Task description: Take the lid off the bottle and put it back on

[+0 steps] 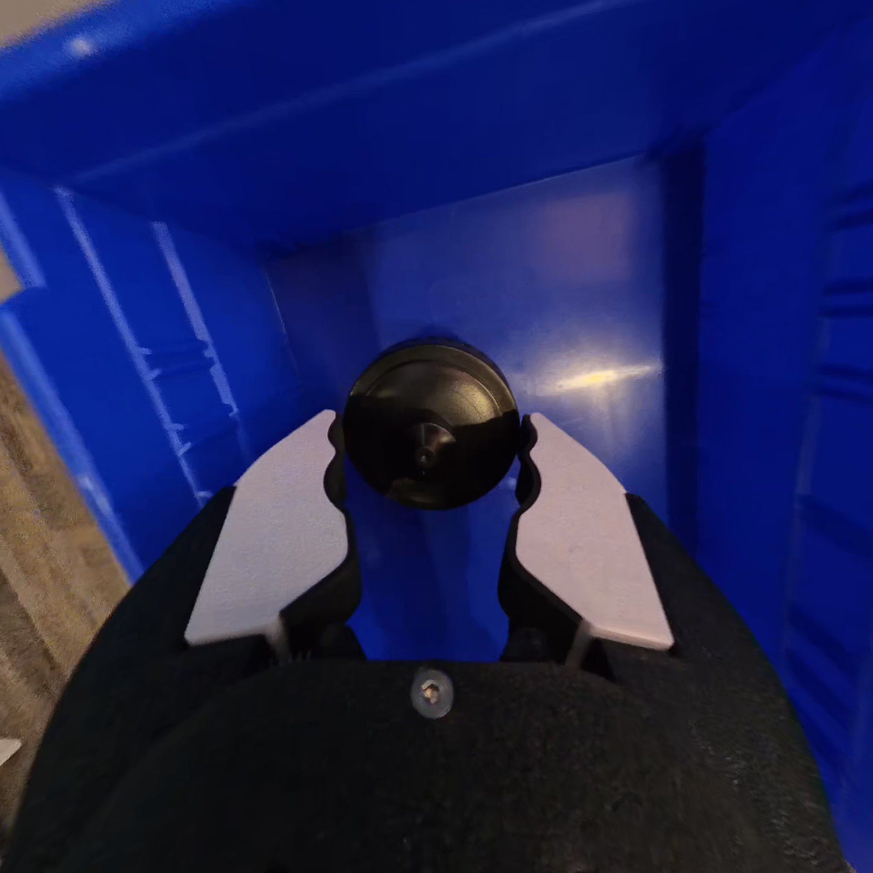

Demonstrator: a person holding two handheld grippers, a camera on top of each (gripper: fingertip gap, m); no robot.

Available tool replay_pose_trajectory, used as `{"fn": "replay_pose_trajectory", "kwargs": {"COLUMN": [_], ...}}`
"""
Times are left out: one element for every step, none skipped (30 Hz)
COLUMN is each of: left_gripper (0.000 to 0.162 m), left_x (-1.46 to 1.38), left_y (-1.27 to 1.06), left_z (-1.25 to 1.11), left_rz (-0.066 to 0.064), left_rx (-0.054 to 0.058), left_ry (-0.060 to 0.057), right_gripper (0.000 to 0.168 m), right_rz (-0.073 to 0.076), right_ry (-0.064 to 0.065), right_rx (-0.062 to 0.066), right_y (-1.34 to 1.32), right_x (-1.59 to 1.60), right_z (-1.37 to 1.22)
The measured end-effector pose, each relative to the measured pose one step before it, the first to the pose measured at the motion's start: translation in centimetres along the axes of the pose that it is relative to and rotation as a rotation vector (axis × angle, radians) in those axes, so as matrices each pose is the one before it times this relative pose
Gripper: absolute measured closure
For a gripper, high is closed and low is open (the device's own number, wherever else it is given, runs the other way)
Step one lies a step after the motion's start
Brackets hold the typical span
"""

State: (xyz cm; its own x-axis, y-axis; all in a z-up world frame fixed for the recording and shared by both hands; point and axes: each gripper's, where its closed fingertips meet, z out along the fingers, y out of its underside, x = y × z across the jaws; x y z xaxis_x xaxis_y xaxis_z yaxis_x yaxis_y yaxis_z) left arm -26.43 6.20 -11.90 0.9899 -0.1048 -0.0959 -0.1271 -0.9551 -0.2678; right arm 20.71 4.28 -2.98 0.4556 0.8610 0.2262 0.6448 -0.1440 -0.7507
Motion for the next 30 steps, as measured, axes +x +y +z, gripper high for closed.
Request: {"fn": "replay_pose_trajectory", "kwargs": {"left_gripper": [0.090,0.090,0.090,0.090,0.090,0.091,0.091,0.091,0.091,0.091,0.091,0.090,0.091,0.091,0.091,0.091,0.091,0.091,0.091,0.091,0.091,0.091,0.091,0.091,0.091,0.091,0.091,0.091,0.091,0.091], "left_x": [0.227,0.337,0.492,0.606,0.773,1.162,1.445,1.664,1.945,2.080,2.068,2.014,1.975,2.003,1.854,1.832,1.914,1.799,1.526,1.206,0.978,0.845,0.704,0.718,0.776,0.640,0.498,0.518,0.580,0.456], "left_y": [-0.316,-0.368,-0.516,-0.629,-0.725,-0.783,-0.812,-0.851,-0.905,-0.932,-0.967,-0.942,-0.906,-0.798,-0.722,-0.588,-0.460,-0.373,-0.229,-0.183,-0.081,0.010,0.014,-0.036,-0.133,-0.114,-0.006,0.028,0.077,0.082], "left_z": [-0.932,-1.045,-1.163,-1.259,-1.305,-1.286,-1.219,-1.107,-0.945,-0.726,-0.502,-0.280,-0.082,0.104,0.272,0.408,0.508,0.589,0.639,0.657,0.621,0.582,0.514,0.476,0.455,0.487,0.505,0.506,0.484,0.427], "left_rz": [0.0050,0.0101,0.0132,0.0076,0.0101,0.0174,0.0226,0.0361,0.0543,0.0682,0.0806,0.0839,0.0780,0.0689,0.0497,0.0278,0.0206,0.0174,0.0176,0.0231,0.0275,0.0243,0.0136,0.0121,0.0175,0.0160,0.0149,0.0199,0.0211,0.0192], "left_rx": [0.0328,0.0356,0.0476,0.0523,0.0560,0.0589,0.0548,0.0532,0.0505,0.0454,0.0394,0.0330,0.0265,0.0180,0.0140,0.0047,0.0007,0.0015,-0.0070,-0.0080,-0.0139,-0.0175,-0.0191,-0.0151,-0.0066,-0.0087,-0.0174,-0.0169,-0.0181,-0.0169], "left_ry": [0.0122,0.0169,0.0229,0.0264,0.0316,0.0483,0.0560,0.0546,0.0566,0.0514,0.0385,0.0322,0.0334,0.0418,0.0445,0.0562,0.0715,0.0728,0.0617,0.0428,0.0283,0.0207,0.0134,0.0160,0.0212,0.0139,0.0058,0.0067,0.0135,0.0087], "right_gripper": [0.115,0.115,0.115,0.115,0.115,0.115,0.115,0.115,0.115,0.115,0.115,0.115,0.115,0.115,0.115,0.115,0.115,0.115,0.115,0.114,0.114,0.113,0.110,0.107,0.104,0.102,0.101,0.100,0.100,0.099], "right_rz": [-0.0002,0.0000,-0.0011,-0.0021,-0.0024,-0.0033,-0.0040,-0.0043,-0.0044,-0.0044,-0.0050,-0.0067,-0.0091,-0.0111,-0.0117,-0.0111,-0.0108,-0.0113,-0.0102,-0.0033,0.0080,0.0152,0.0164,0.0182,0.0243,0.0274,0.0201,0.0105,0.0028,-0.0001], "right_ry": [0.0007,-0.0004,0.0011,0.0023,0.0023,0.0044,0.0061,0.0060,0.0054,0.0048,0.0035,0.0018,0.0008,-0.0044,-0.0126,-0.0227,-0.0326,-0.0404,-0.0488,-0.0565,-0.0535,-0.0433,-0.0412,-0.0403,-0.0319,-0.0227,-0.0134,-0.0076,-0.0154,-0.0200], "right_rx": [-0.0003,-0.0003,0.0000,0.0000,0.0001,0.0022,0.0052,0.0093,0.0154,0.0212,0.0253,0.0286,0.0330,0.0353,0.0334,0.0304,0.0279,0.0266,0.0266,0.0272,0.0248,0.0217,0.0223,0.0227,0.0209,0.0121,0.0011,-0.0075,-0.0177,-0.0251], "right_y": [0.010,-0.002,-0.018,-0.016,-0.023,-0.070,-0.123,-0.204,-0.314,-0.429,-0.542,-0.654,-0.778,-0.865,-0.892,-0.891,-0.889,-0.893,-0.891,-0.876,-0.792,-0.704,-0.616,-0.519,-0.384,-0.171,0.017,0.155,0.297,0.411], "right_x": [0.017,-0.017,-0.002,0.012,0.008,0.029,0.051,0.040,0.031,-0.008,-0.053,-0.114,-0.189,-0.316,-0.490,-0.683,-0.893,-1.065,-1.222,-1.345,-1.258,-1.032,-0.963,-0.895,-0.710,-0.502,-0.366,-0.312,-0.432,-0.477], "right_z": [0.009,0.017,-0.003,-0.009,-0.019,-0.050,-0.081,-0.138,-0.194,-0.260,-0.334,-0.381,-0.427,-0.449,-0.426,-0.373,-0.305,-0.227,-0.107,0.030,0.214,0.379,0.521,0.622,0.697,0.746,0.754,0.705,0.642,0.559]}}
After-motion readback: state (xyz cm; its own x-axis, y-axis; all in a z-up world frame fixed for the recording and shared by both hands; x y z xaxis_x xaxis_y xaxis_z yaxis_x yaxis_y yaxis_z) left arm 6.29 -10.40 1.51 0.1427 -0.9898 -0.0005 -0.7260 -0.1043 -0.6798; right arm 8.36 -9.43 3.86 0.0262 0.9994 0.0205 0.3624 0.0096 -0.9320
